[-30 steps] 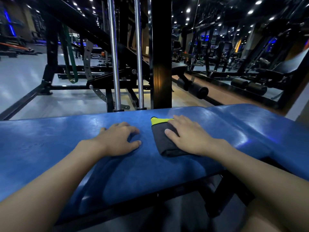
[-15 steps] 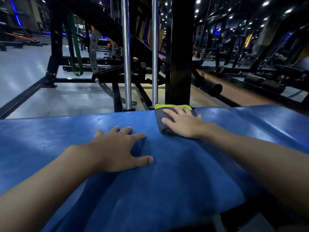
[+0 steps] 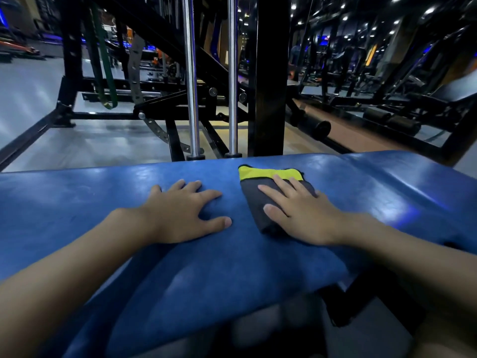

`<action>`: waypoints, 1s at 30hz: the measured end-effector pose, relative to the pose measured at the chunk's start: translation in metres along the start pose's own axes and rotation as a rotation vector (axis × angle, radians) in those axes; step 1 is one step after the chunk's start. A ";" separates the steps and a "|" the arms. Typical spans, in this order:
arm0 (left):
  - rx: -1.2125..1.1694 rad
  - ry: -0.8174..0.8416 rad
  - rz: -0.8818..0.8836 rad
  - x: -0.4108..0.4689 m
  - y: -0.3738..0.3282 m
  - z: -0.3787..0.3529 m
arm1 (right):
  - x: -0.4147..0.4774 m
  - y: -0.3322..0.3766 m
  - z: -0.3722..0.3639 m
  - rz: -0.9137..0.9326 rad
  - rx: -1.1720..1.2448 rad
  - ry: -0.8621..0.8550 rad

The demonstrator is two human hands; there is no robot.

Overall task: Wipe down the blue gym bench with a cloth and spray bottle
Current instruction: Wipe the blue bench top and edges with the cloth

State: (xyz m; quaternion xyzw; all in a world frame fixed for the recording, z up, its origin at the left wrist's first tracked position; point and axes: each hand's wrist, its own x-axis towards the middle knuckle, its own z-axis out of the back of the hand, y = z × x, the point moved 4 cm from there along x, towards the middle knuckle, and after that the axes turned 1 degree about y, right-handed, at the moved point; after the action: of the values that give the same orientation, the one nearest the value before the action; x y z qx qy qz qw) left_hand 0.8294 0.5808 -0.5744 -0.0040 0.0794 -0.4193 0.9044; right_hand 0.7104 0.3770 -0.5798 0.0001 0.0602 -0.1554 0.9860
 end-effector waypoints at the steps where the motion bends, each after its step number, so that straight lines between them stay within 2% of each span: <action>1: -0.012 -0.006 -0.004 -0.001 -0.001 0.001 | -0.020 0.002 -0.001 0.004 -0.007 0.019; 6: -0.079 -0.025 -0.038 -0.010 -0.002 0.007 | -0.078 0.006 0.000 0.029 -0.062 0.047; 9: -0.059 -0.022 0.008 -0.016 0.005 0.008 | -0.076 0.008 0.010 0.016 -0.003 -0.038; 13: -0.009 0.054 0.059 -0.019 0.017 0.002 | -0.057 0.019 -0.004 0.002 -0.020 -0.023; 17: 0.033 0.097 0.038 -0.015 0.018 -0.004 | -0.011 0.015 0.004 0.008 0.016 -0.029; 25: 0.080 0.070 0.021 -0.006 0.020 -0.007 | 0.136 0.021 0.022 -0.046 0.062 -0.061; 30: 0.073 0.058 0.040 -0.009 0.021 -0.009 | 0.146 0.026 0.024 -0.068 0.095 -0.065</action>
State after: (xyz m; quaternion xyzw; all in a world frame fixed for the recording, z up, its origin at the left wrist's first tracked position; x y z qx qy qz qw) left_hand 0.8381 0.6013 -0.5833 0.0428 0.0903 -0.4037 0.9094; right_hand 0.8586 0.3563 -0.5735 0.0398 0.0209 -0.1912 0.9805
